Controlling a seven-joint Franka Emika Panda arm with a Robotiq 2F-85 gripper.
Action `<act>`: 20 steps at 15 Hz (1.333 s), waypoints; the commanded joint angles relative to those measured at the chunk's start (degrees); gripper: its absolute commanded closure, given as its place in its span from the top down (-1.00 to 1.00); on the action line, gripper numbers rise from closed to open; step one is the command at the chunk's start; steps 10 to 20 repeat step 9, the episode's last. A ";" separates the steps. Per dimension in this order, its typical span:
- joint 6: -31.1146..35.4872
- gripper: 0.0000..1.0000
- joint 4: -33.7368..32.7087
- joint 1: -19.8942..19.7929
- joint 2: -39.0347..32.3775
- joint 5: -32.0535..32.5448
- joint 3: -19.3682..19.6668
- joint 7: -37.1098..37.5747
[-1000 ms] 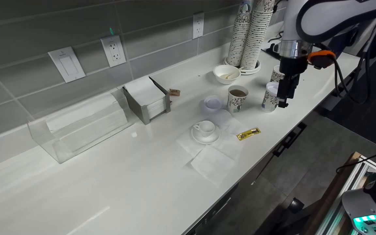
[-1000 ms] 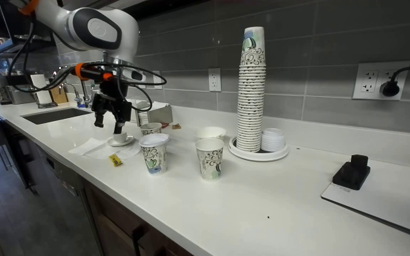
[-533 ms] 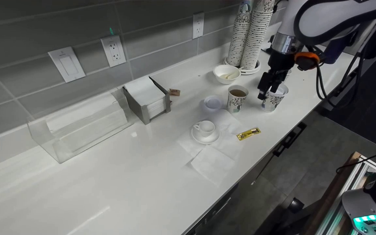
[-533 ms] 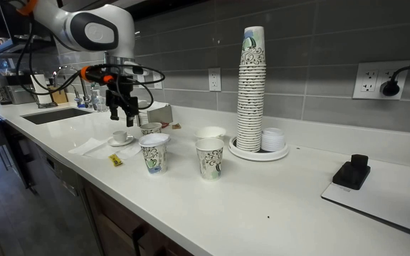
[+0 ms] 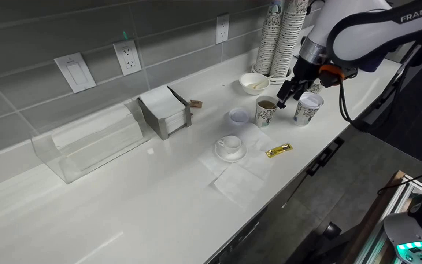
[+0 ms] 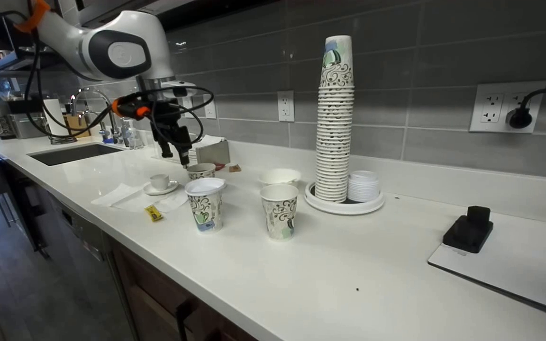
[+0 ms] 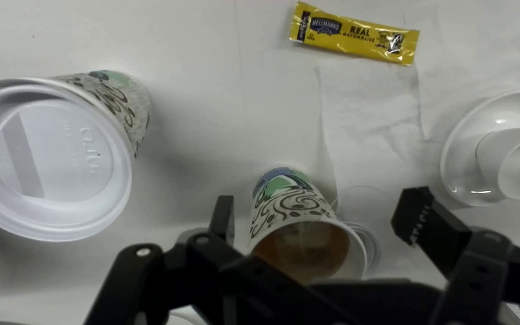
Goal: Remove the teabag from the cup and place it on the table
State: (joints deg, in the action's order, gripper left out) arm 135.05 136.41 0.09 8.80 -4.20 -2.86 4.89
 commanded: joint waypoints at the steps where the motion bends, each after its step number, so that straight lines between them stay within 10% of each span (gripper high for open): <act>1: 2.51 1.00 1.53 0.39 0.31 1.84 -0.20 2.00; 20: 2.13 1.00 0.89 0.48 -0.04 0.46 0.32 0.58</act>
